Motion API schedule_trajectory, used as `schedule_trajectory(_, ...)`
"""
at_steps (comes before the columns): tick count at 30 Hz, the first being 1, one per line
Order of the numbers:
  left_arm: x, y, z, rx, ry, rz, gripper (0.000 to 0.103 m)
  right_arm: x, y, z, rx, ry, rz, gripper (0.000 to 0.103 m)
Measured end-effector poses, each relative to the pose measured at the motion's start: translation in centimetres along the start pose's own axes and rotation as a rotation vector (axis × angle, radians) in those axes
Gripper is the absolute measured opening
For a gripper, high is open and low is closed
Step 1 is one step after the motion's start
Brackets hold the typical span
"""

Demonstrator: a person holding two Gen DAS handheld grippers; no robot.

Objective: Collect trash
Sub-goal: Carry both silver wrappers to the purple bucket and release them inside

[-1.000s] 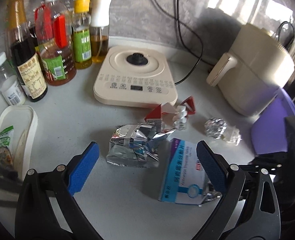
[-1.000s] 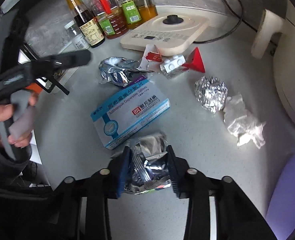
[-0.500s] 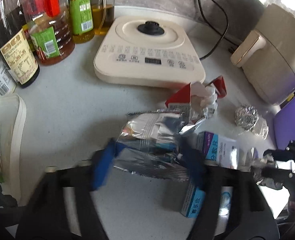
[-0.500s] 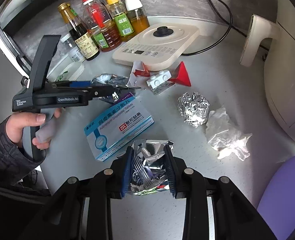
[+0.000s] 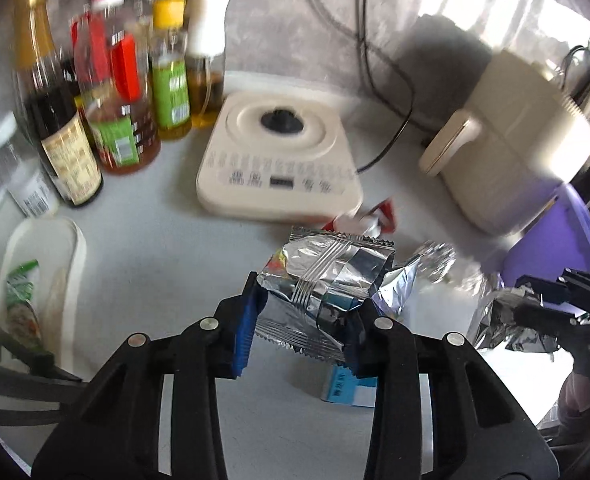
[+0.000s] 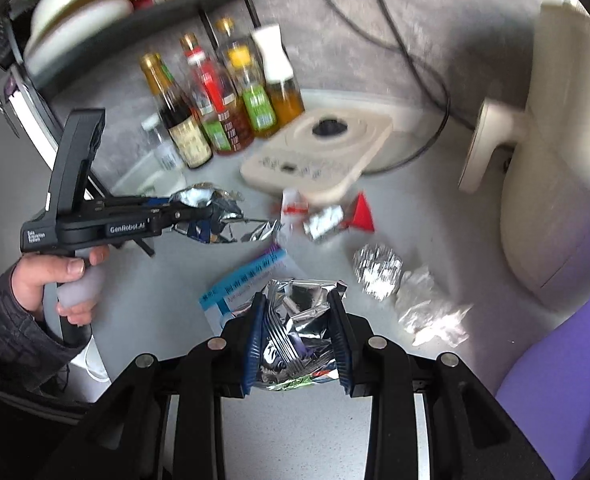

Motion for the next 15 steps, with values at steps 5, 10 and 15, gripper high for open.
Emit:
schedule_trajectory(5,-3.1,2.3,1.4,0.035,0.002,0.078,0.036,-4.5,2.4,0.3,0.018,-0.004,0.132,0.031)
schedule_trajectory(10,-5.8,4.4,3.2,0.084,-0.013,0.148,0.036,-9.2,4.2,1.8,0.063,-0.018,0.265,0.031)
schedule_trajectory(15,-6.3,6.2,5.6,0.137,-0.047,0.177,0.037,-13.3,4.9,3.5,0.105,-0.064,0.37,0.031)
Point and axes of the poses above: each gripper's, at about its wrist camera, not at the fingertips, and x roughly the way its jaws point, z to its right, y to its top, the point moved 8 cm from there along x, roughly the way its jaws point, and after that the axes turned 15 degrees about x, right-handed, at the moved point
